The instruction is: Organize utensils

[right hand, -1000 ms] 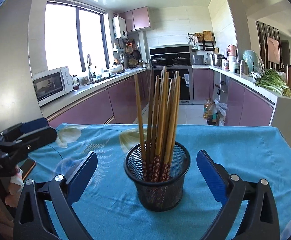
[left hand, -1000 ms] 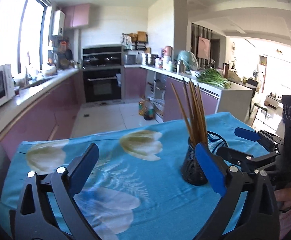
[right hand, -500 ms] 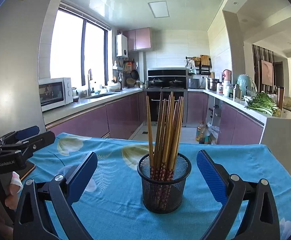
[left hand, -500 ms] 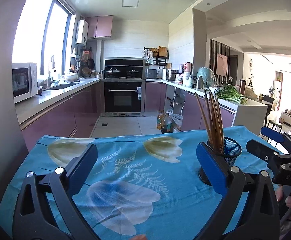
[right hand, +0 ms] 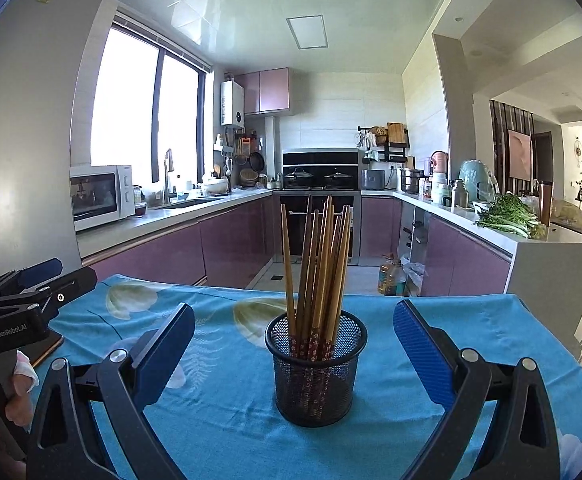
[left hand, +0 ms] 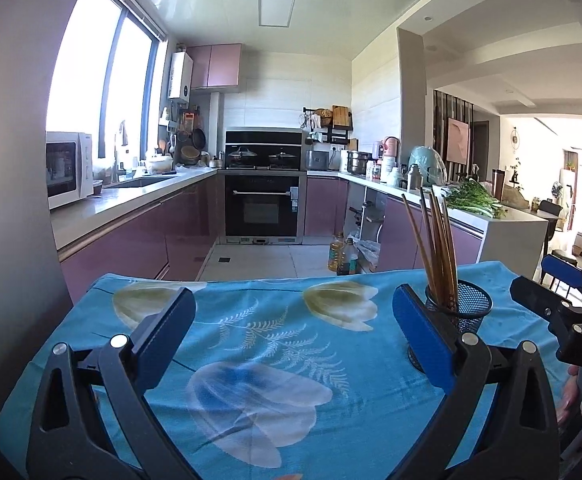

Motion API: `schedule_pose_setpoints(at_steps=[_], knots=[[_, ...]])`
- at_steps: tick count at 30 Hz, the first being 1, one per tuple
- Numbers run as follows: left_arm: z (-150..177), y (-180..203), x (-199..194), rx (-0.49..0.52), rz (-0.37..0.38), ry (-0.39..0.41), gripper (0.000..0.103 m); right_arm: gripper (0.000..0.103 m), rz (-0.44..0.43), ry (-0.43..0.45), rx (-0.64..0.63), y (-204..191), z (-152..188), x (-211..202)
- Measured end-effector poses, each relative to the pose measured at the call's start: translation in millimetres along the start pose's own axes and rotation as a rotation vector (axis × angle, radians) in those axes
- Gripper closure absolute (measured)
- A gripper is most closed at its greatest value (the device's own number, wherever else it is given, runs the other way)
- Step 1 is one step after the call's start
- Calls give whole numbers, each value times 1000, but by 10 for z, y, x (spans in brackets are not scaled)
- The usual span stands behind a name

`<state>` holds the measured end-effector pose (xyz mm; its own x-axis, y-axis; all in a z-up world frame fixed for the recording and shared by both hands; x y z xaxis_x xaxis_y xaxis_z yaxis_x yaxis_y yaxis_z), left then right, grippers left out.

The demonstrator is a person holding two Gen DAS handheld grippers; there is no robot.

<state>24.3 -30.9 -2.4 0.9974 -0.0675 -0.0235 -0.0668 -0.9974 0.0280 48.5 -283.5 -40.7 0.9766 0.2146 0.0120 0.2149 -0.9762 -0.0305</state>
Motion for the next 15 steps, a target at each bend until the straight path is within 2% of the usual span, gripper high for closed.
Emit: schedule_pose_setpoints(at_steps=[15], knots=[[-18,27,-74,11,-15,20,6,7,13,15,-5,17,-24,-23]])
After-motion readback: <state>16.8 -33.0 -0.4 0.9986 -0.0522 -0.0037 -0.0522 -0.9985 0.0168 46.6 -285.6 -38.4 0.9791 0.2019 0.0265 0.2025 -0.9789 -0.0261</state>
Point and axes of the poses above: each gripper's, at about its wrist camera, not at the fingertips, and x roughly the way its jaws point, y to its right, z to its underside, the point moved 3 cm from there along x, roughly the way its jaws point, and after that the axes turned 13 degrees about y, right-handed, at the moved point
